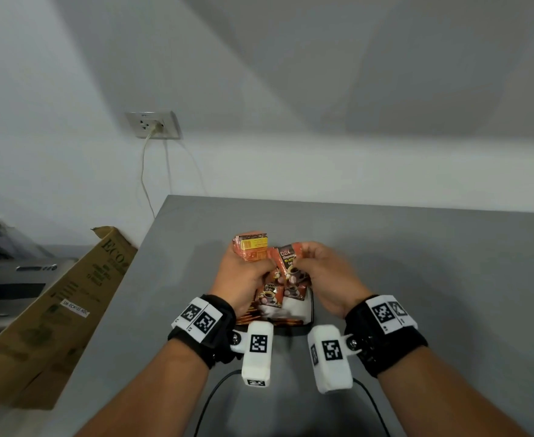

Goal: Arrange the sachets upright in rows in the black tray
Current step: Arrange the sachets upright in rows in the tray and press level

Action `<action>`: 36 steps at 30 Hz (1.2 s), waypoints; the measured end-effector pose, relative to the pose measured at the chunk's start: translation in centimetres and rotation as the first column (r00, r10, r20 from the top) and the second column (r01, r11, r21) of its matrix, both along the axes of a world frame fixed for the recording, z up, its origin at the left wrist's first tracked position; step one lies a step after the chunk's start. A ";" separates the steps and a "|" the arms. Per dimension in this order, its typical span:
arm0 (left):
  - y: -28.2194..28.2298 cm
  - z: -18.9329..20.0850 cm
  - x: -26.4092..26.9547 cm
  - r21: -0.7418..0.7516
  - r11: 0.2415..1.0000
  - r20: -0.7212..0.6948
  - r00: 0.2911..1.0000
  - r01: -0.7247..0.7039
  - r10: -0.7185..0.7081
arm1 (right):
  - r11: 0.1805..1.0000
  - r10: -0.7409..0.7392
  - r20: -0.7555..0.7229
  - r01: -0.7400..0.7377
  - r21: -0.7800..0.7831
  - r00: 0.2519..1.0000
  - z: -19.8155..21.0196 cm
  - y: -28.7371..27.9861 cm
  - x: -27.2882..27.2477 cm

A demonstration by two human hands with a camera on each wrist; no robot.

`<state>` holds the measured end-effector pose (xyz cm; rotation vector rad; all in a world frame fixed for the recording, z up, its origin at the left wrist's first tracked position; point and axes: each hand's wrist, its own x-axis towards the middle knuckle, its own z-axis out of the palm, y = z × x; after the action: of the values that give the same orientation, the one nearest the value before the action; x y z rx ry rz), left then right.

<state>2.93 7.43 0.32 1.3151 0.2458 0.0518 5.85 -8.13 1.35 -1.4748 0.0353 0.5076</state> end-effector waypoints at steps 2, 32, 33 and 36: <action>-0.3 0.1 -0.3 -0.028 0.999 -0.009 0.999 0.033 -0.033 | 1.000 0.007 -0.037 -0.008 -0.018 0.999 -0.4 0.3 -0.1; 1.1 0.4 0.2 -0.150 0.987 -0.152 0.988 -0.050 0.027 | 0.995 -0.088 0.034 0.086 0.047 0.996 1.1 -0.4 -0.5; 0.8 0.6 0.1 -0.146 0.989 -0.156 0.988 -0.021 -0.002 | 0.997 -0.073 0.013 0.073 0.004 0.997 1.0 -0.1 -0.3; 0.1 0.6 -0.2 -0.199 0.980 -0.167 0.985 0.000 -0.034 | 0.992 -0.043 0.042 0.048 -0.115 0.998 0.8 0.7 -0.3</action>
<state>2.73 7.52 0.95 1.1228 0.3754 -0.0986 5.53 -7.45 2.11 -1.5942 0.0685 0.4453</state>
